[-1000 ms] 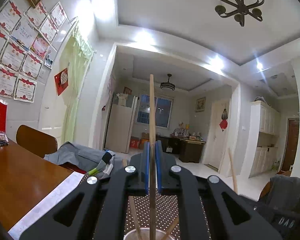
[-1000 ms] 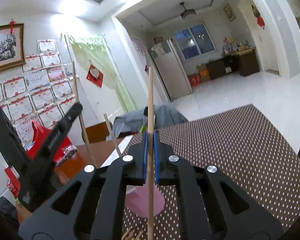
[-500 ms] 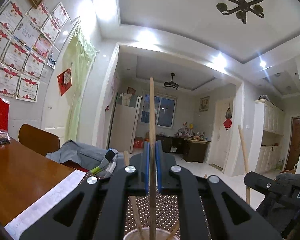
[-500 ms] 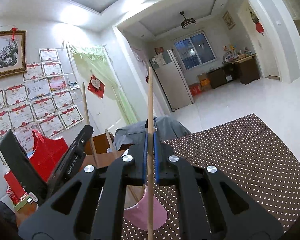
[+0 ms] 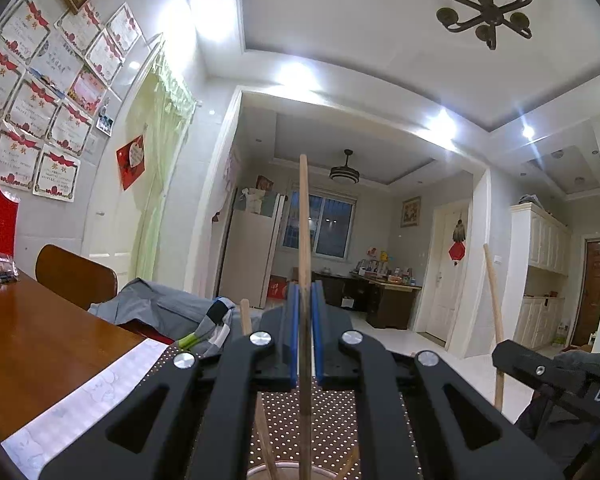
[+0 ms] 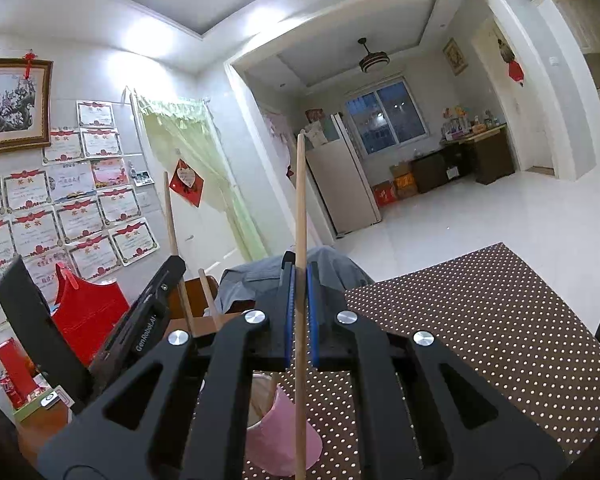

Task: Organize utensils
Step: 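Lower the chopstick in the left gripper into the pink cup and open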

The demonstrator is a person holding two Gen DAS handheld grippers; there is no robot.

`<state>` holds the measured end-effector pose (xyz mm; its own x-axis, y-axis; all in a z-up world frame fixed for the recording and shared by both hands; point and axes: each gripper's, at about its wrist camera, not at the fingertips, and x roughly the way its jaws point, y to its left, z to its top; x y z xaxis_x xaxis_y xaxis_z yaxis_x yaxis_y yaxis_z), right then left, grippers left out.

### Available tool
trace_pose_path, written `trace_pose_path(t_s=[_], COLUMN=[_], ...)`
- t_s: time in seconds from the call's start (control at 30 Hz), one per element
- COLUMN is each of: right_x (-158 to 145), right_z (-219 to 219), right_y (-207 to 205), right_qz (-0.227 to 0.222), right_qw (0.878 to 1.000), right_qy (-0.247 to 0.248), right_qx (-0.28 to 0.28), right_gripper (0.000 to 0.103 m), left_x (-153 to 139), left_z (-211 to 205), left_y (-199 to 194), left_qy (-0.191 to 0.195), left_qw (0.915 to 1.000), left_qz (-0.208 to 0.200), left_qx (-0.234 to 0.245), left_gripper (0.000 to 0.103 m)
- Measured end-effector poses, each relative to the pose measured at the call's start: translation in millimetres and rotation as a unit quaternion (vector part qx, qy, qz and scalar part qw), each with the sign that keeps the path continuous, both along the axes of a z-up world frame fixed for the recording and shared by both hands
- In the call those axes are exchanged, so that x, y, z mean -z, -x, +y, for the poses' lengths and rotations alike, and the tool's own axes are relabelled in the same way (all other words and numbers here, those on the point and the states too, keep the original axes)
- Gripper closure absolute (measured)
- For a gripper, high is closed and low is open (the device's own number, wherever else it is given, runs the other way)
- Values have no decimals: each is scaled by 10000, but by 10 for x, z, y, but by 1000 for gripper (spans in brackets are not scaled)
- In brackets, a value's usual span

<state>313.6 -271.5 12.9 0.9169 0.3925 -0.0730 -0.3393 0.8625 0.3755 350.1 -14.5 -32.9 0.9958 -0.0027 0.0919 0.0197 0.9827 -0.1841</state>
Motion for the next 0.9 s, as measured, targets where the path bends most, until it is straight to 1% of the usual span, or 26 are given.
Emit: trace_pose_path(t_s=[0.17,0.3,0.43,0.6,0.73,0.9], right_x=[45,64,58,66,79,79], right_z=[-2,-29,4,32,38,40], right_y=[-18,-35,-45,-65,-77,-88], right_qz=[31,53,83,133,165,192], right_qw=[10000,10000,9999,9999,9998,9998], right_qy=[10,-8,7,52,66,56], right_qx=[27,57,73,35,27,4], right_gripper=[97,97,97,97,97,97], left_x=[-12,10,83,172,253,299], left_z=[-30,-68,-48,-56,-64,-108], left_y=[-55,-74,-101,-108,-114,-30], left_qy=[-9,-123,-81,-125,-139,-209], left_qw=[10000,9999,9999,9997,9991,9983], left_qz=[-2,-30,74,204,396,525], left_qx=[-49,-79,-61,-2,70,168], left_gripper=[97,97,97,97,97,97])
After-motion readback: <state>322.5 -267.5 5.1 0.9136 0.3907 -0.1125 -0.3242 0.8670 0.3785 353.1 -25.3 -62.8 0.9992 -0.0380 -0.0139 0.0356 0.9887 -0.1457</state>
